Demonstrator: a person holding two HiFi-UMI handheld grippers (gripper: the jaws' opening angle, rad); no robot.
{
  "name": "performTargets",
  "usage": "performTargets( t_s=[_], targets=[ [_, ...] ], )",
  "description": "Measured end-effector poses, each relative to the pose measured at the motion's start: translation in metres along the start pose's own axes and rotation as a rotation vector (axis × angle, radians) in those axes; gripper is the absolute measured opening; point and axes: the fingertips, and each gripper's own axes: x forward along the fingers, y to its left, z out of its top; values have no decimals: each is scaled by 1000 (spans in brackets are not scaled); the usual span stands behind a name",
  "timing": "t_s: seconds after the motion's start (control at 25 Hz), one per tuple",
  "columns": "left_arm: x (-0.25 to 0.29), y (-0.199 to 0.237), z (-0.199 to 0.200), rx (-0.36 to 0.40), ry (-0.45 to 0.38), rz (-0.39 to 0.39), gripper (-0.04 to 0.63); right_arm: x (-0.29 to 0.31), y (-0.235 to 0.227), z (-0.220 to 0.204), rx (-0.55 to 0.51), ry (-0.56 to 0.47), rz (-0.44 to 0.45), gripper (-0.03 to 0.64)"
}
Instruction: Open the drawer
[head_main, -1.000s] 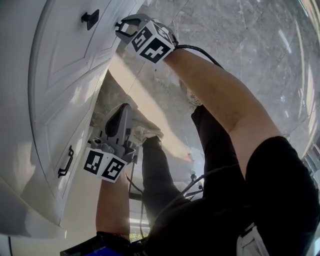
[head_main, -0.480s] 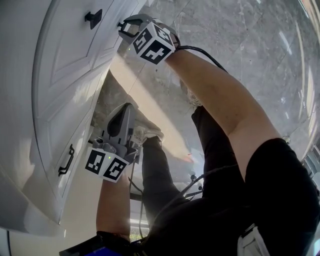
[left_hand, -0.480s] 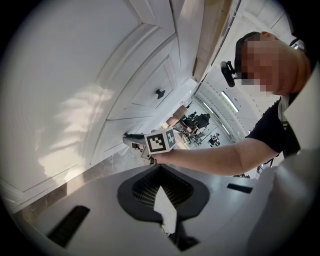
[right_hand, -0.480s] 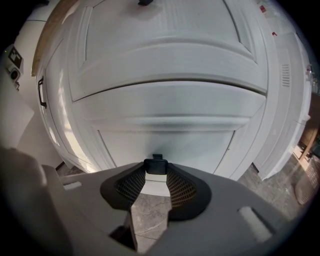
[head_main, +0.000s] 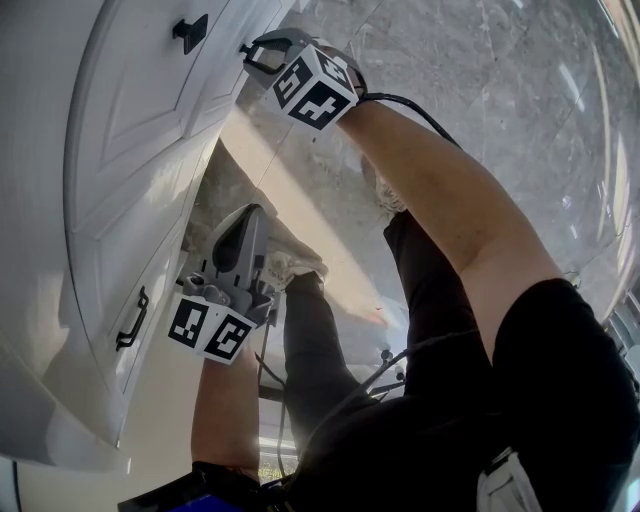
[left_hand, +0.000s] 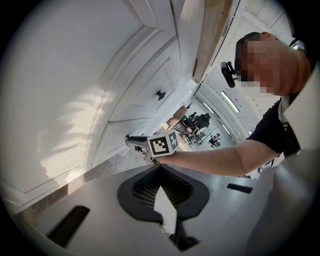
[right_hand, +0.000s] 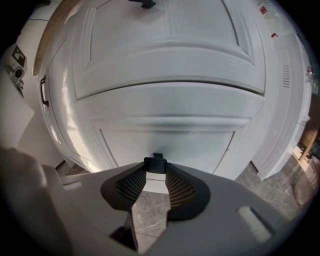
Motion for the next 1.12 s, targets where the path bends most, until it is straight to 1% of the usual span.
performTargets(
  t_s=[0.2,0.36,0.84,1.12],
  targets=[
    [1,-3,-4,-1,7,-5,-9,-12,3,-11,28,-3,-4,120],
    [3,-7,-4,-2,4,-10,-9,-21,4,-19,22,2,-1,120],
    [9,-10,-3,11,1,-12,-9,-46,8,-39,53,6,-17,121],
    [13,-19,-8,12,6,-26,-9,-60,10,-52,60,19,-23,121]
  ],
)
